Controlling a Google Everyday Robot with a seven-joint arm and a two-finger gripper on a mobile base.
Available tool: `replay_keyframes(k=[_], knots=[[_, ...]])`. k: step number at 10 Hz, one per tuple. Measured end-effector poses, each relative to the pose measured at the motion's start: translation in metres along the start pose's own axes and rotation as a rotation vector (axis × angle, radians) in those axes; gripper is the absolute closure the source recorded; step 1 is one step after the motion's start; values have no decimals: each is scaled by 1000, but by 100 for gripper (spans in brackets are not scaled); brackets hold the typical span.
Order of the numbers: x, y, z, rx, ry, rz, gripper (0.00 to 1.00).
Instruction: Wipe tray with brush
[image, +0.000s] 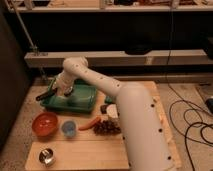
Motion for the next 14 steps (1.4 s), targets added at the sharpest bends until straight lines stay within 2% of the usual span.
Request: replay_keyframes(k=[2, 4, 6, 7, 9, 13, 14], knots=[[-1, -8, 16, 13, -5, -38, 100], [12, -29, 12, 31, 10, -65, 100], [28, -46, 16, 23, 28, -76, 100], [44, -45, 13, 20, 41, -59, 100], [61, -32, 0, 14, 61, -35, 100], [105, 22, -55, 20, 122, 36, 100], [110, 36, -70, 22, 124, 41, 100]])
